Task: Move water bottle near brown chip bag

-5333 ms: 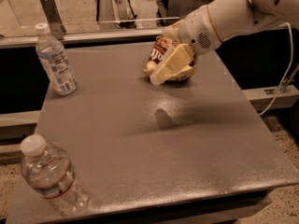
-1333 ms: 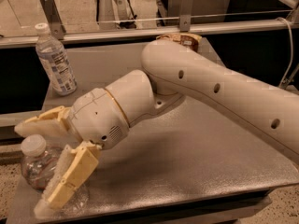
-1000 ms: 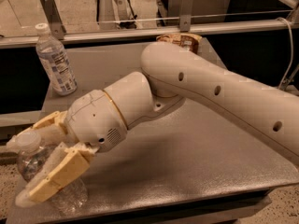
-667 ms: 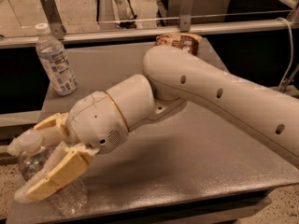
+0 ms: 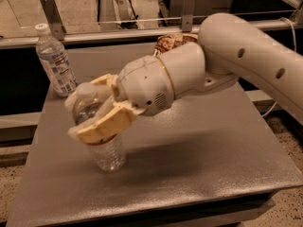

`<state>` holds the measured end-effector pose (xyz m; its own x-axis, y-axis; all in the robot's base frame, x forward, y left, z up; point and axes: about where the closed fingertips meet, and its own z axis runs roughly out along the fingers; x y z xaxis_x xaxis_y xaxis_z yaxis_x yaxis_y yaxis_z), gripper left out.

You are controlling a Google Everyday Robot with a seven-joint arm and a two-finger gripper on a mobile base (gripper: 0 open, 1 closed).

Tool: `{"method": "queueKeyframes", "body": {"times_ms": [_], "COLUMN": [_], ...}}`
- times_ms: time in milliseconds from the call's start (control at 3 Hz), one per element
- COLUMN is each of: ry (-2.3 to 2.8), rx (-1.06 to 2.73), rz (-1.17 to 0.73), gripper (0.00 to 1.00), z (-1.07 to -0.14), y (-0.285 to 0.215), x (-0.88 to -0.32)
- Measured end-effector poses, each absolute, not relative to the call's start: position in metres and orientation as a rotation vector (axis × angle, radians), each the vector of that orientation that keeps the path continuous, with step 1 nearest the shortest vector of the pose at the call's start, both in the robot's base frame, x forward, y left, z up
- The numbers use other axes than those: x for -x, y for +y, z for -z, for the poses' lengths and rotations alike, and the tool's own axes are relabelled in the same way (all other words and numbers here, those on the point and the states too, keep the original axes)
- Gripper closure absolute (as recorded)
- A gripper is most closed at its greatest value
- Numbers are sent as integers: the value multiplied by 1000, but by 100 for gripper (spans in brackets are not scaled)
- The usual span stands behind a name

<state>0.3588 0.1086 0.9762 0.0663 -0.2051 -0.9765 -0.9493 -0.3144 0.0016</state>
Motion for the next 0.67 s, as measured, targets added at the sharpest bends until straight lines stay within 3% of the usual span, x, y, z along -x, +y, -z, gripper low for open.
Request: {"method": "queueKeyframes", "body": {"times_ms": [667], "ry": [1359], "rx": [1383], "rz": [-1080], "gripper": [100], "z": [-981], "y": [-8], "x": [-487]}}
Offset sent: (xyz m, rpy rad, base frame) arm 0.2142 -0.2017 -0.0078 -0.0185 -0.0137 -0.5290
